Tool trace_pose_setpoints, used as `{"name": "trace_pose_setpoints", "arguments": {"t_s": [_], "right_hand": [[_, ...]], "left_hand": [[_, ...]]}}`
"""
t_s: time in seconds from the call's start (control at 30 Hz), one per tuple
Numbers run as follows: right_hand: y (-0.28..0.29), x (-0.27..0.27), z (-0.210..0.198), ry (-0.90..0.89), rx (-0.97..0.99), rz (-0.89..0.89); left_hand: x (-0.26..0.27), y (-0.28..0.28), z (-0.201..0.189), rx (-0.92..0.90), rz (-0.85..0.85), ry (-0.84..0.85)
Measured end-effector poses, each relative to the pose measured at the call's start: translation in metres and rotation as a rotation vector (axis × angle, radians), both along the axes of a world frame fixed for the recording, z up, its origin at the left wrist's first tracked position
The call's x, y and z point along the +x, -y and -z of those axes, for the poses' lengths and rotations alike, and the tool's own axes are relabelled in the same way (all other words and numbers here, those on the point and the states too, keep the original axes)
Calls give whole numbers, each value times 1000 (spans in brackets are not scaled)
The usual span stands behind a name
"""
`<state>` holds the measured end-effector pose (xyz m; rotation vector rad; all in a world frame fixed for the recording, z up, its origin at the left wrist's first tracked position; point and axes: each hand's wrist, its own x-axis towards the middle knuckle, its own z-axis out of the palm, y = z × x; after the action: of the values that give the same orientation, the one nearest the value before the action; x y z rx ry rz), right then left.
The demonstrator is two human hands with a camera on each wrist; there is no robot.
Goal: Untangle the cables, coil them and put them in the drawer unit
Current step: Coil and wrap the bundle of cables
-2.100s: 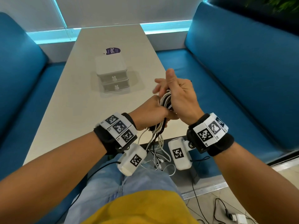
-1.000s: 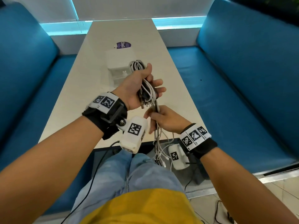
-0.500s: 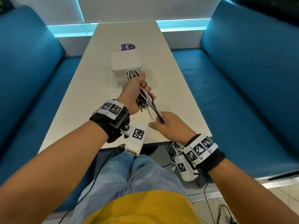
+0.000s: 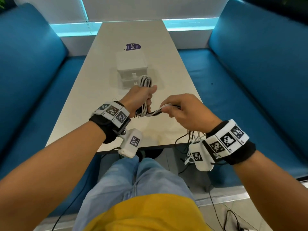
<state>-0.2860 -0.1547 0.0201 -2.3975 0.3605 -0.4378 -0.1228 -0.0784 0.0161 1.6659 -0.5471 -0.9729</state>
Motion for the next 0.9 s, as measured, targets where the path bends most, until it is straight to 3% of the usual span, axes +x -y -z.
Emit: {"name": "trace_pose_setpoints", "arguments": {"t_s": [0.3,0.43,0.63,0.8,0.9], "right_hand": [[12,14,-11,-172,33,-26],[8,18,-19,-81,131,-42],[6,20,-19,-37,212,59],[1,28,-14,-29,9,133],[-1,30,-11,47,33,180]], "left_hand": [[-5,-16,-2,85,432,197],[-11,-18,-9,108,567,141],[-10,-15,-4,148,549,129],[-9,-17,0,90,509,87],[-6,-18,-5,73,489,115]]}}
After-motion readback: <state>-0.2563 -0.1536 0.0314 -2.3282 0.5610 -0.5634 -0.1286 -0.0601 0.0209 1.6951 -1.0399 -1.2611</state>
